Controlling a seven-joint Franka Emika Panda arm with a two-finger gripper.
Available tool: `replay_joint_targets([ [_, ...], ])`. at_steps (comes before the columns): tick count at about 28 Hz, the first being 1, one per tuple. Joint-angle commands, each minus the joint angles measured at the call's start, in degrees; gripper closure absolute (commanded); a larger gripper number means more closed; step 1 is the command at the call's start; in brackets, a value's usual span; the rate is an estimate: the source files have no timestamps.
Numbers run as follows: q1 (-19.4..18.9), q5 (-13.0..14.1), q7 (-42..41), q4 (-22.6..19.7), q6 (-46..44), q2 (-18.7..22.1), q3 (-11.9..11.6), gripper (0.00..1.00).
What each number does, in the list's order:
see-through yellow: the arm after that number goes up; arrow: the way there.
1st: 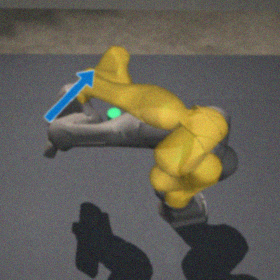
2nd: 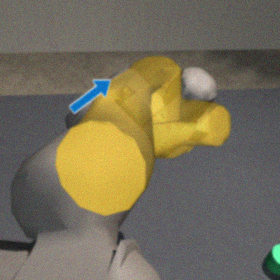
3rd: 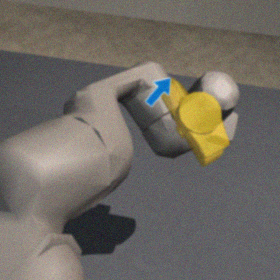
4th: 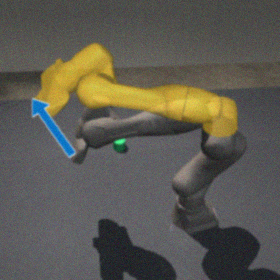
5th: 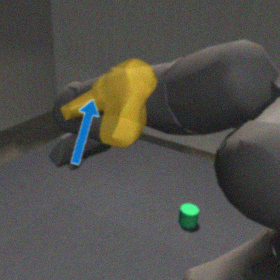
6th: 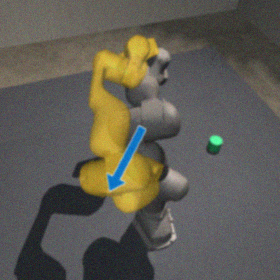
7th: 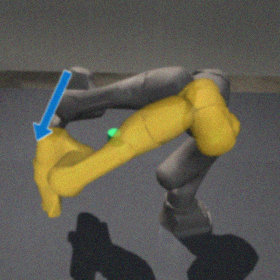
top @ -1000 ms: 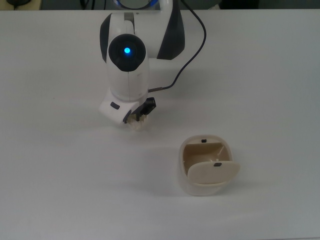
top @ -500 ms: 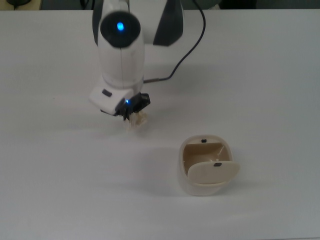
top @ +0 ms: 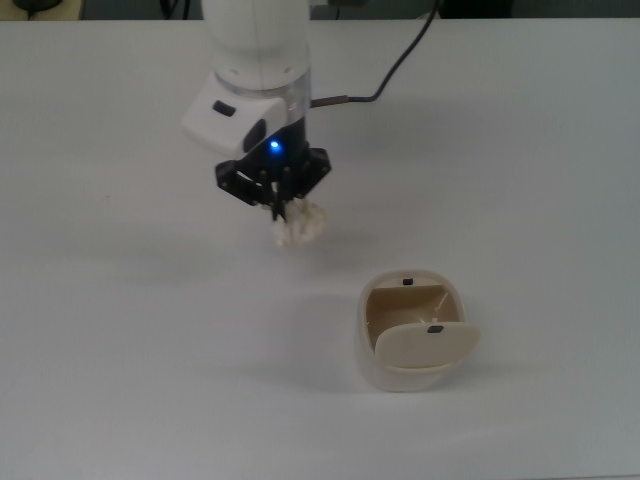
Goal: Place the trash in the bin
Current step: 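Carry the paper ball over the cream bin's open flap, then open the gripper to drop the paper ball into the bin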
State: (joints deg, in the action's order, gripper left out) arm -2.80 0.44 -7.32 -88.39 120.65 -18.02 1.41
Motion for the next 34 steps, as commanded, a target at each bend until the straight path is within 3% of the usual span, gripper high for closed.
replay_joint_targets([
  [1, -2.1, 1.4, 2.0, 0.8, 8.6, -2.5, 1.5, 1.00],
  [7, -3.3, 1.3, 3.8, 0.8, 20.6, -5.7, 1.7, 1.00],
  [14, -3.9, 1.7, 4.1, 0.8, 31.3, -9.7, 3.6, 0.97],
  [16, -4.3, 1.6, 4.7, 0.8, 31.5, -10.0, 3.7, 0.66],
  [19, -4.8, 1.8, 5.8, 0.5, 31.4, -9.9, 3.7, 0.51],
  [20, -4.9, 1.8, 7.6, 0.4, 31.3, -9.9, 3.7, 0.01],
  [26, -5.6, 1.8, 11.4, 0.0, 28.6, -9.1, 3.7, 0.00],
  [34, -3.5, 1.8, 10.7, 0.2, 10.1, -4.1, 2.8, 0.00],
])
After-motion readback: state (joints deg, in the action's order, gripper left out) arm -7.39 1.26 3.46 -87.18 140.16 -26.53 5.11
